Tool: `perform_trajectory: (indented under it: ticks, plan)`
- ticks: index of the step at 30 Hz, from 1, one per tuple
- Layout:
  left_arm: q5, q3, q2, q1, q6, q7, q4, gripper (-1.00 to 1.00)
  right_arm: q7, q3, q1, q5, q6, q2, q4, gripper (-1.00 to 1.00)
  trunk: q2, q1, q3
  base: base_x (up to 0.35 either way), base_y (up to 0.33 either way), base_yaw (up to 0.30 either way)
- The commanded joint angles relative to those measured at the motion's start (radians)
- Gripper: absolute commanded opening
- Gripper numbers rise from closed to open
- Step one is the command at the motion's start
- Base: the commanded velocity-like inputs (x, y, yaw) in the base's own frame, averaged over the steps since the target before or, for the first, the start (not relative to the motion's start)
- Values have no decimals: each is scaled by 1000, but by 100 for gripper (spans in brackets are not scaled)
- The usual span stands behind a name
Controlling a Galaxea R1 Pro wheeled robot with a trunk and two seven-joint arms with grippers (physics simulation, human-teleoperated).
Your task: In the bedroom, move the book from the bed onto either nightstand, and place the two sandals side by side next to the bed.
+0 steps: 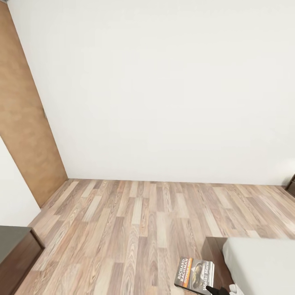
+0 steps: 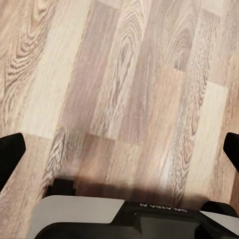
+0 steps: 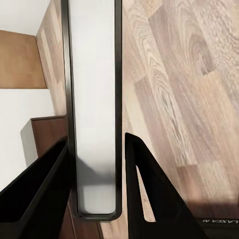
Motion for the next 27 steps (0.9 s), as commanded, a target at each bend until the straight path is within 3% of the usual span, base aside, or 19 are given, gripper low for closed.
perform_trajectory:
  ticks: [1, 27]
  plan:
    - [10, -8, 1, -1, -4, -3, 2, 100, 5, 4, -2, -11, 8, 0, 3, -100, -1, 1, -1, 331, 0, 0]
    - [10, -9, 0, -1, -4, -3, 2, 100, 5, 4, -2, -11, 8, -1, 4, -100, -1, 1, -1, 313, 76, 0]
